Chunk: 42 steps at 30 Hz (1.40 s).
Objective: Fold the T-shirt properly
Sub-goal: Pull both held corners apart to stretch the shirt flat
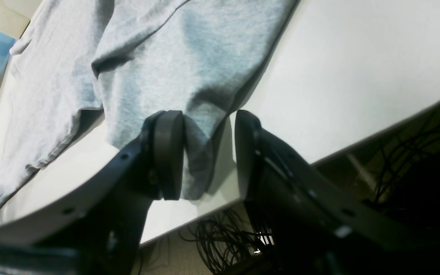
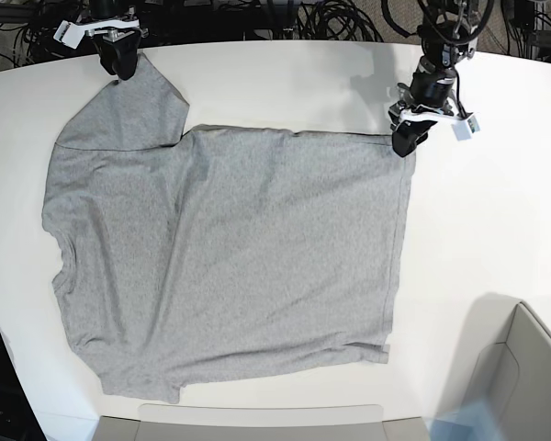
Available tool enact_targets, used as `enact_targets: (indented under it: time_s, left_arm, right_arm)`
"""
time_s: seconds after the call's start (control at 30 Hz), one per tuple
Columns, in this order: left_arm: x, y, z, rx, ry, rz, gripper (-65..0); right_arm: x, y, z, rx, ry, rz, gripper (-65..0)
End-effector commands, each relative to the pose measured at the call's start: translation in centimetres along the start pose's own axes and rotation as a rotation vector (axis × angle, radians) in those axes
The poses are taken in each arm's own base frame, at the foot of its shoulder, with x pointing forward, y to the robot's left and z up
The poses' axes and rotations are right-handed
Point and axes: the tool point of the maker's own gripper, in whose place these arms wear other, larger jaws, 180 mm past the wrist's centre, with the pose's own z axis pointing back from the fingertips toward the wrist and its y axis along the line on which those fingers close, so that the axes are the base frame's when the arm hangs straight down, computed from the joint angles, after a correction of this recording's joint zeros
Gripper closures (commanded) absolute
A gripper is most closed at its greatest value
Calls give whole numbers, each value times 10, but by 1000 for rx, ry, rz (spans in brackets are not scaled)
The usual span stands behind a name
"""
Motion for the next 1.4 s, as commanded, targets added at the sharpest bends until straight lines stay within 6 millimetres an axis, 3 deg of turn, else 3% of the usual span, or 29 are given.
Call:
enact_targets:
  time_s: [0.0, 0.17, 0.33, 0.43, 0.53, 0.6, 0.73, 0.93, 1.03, 1.37]
  left_arm:
    - [-5, 6, 1, 14, 25, 5, -256]
    - [-15, 6, -11, 14, 96, 13, -256]
    - [-9, 1, -24, 4, 107, 16, -243]
    - [-7, 3, -23, 6, 108, 18, -166]
    - [-9, 6, -22, 16, 112, 19, -48]
    - [-16, 13, -16, 33, 128, 21, 0]
    - [-19, 33, -1, 77, 153, -1, 0]
    - [-10, 77, 30, 188, 118, 22, 0]
    - [-4, 92, 42, 226, 107, 22, 0]
    - [15, 73, 74, 197, 61, -33, 0]
  right_arm:
    - [-13, -11, 7, -45, 70, 11, -231]
    - [-14, -10, 7, -38, 73, 15, -231]
    - [-13, -6, 6, -28, 71, 13, -213]
    - [-5, -2, 4, -9, 61, 23, -111]
    - [-3, -2, 6, -8, 62, 28, -2]
    - [3, 1, 9, 11, 66, 47, 0]
    - [11, 12, 21, 35, 66, 40, 0]
    - [38, 7, 33, -1, -5, 38, 0]
    - [41, 10, 37, 19, -5, 36, 0]
    - [64, 19, 49, 44, -65, 13, 0]
